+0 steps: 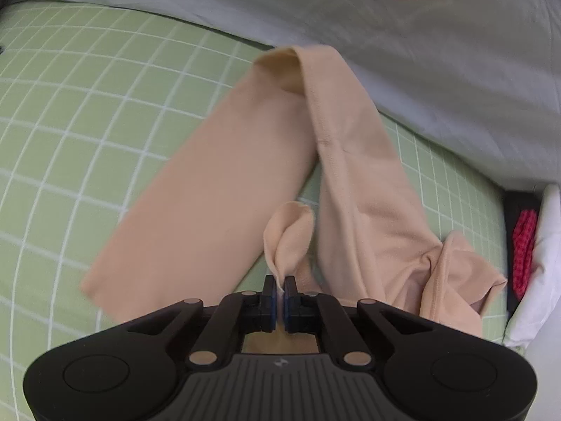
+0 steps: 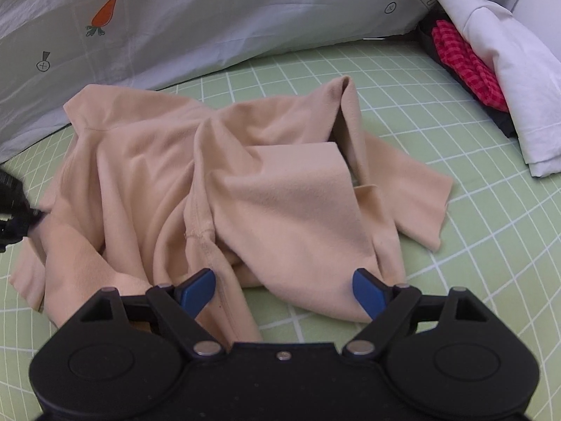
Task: Fold clothes
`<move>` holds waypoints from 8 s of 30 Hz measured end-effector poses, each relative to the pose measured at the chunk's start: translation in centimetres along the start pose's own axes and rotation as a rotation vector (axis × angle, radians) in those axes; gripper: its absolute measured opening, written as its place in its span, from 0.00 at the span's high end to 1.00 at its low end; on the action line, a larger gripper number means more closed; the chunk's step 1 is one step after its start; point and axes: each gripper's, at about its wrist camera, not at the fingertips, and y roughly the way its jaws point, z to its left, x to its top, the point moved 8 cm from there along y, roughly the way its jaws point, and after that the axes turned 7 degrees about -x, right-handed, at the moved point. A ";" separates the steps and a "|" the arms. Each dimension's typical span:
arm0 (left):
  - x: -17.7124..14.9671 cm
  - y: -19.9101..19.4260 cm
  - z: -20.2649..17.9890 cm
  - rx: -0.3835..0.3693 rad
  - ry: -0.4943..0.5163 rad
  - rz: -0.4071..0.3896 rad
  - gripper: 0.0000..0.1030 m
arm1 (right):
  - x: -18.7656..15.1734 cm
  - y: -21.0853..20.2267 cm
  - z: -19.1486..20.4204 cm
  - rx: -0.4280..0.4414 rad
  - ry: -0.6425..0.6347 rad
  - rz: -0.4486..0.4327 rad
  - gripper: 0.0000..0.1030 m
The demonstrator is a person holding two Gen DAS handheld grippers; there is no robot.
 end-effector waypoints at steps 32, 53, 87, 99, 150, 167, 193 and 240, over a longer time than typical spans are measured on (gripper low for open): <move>-6.9 -8.6 11.7 0.328 -0.017 0.015 0.28 | -2.0 -2.9 0.6 0.107 -0.028 0.000 0.19; -10.1 -6.9 11.3 0.232 0.023 0.090 0.95 | 7.3 1.9 3.0 0.049 -0.192 -0.128 0.95; -13.9 -16.1 7.9 0.259 -0.015 -0.105 0.12 | -4.3 -7.6 -0.1 0.224 -0.141 -0.211 0.98; -19.4 -18.4 9.6 0.283 -0.046 -0.060 0.12 | -15.9 -10.7 -5.0 0.228 -0.101 -0.030 0.96; -13.8 -17.3 4.3 0.292 -0.093 -0.233 0.12 | -3.4 -9.6 -7.2 0.182 -0.077 -0.153 0.00; -5.9 -12.2 -1.1 0.321 0.006 -0.254 0.05 | 12.0 -0.4 -5.9 0.105 -0.178 -0.195 0.12; -7.7 -8.9 -4.1 0.222 0.032 -0.163 0.05 | 10.5 -2.9 -17.8 -0.107 0.013 -0.286 0.98; -9.7 -10.7 -3.8 0.225 -0.009 -0.201 0.05 | 9.3 -1.4 -12.9 0.231 0.426 -0.073 1.00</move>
